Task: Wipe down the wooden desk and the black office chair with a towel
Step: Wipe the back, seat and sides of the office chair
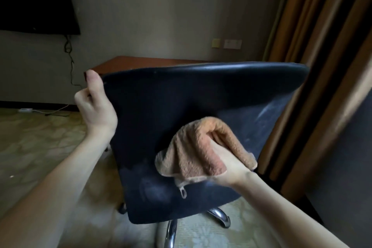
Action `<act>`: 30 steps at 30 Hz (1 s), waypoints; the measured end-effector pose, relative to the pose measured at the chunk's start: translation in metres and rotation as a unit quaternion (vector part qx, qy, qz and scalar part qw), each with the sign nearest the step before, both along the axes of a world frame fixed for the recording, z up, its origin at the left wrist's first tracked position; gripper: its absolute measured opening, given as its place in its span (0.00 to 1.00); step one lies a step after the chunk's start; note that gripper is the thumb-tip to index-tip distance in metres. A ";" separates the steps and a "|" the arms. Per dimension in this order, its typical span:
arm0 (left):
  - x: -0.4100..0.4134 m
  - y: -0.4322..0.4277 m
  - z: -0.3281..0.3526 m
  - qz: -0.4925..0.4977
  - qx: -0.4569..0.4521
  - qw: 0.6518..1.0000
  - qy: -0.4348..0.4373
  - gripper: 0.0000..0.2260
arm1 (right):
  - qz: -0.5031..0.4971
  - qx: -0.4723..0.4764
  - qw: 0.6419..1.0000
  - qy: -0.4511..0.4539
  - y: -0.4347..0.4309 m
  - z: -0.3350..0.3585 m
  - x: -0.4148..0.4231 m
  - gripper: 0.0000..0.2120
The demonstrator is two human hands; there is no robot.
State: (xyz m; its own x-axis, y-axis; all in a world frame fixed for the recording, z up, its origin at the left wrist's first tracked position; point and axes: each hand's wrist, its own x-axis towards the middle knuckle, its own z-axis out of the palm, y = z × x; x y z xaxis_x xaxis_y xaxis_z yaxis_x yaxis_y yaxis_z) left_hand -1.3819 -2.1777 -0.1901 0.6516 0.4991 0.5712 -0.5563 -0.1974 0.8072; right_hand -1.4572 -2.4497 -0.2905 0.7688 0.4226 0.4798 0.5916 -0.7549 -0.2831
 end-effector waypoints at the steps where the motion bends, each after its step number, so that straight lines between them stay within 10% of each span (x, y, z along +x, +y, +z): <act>1: 0.002 0.003 0.001 0.014 0.004 1.000 0.015 0.19 | -0.005 -0.014 1.000 -0.003 -0.001 -0.006 0.000 0.25; 7: 0.022 0.027 -0.002 0.033 0.012 0.999 0.038 0.23 | -0.029 -0.229 0.967 -0.109 -0.001 -0.026 -0.004 0.28; 12: 0.036 0.046 -0.002 0.006 0.002 0.999 0.043 0.27 | -0.082 -0.088 0.953 -0.276 -0.003 0.031 -0.001 0.31; 18: 0.013 0.059 0.025 0.154 0.233 0.960 0.024 0.22 | -0.077 -0.202 0.892 -0.397 -0.006 0.077 0.010 0.28; 25: -0.014 -0.055 0.081 0.056 0.594 0.774 -0.212 0.19 | -0.042 -0.222 0.923 -0.311 0.012 0.048 0.017 0.12; 30: -0.011 -0.093 0.056 0.182 0.437 0.838 -0.272 0.18 | -0.027 -0.265 0.946 -0.184 -0.004 -0.004 0.010 0.10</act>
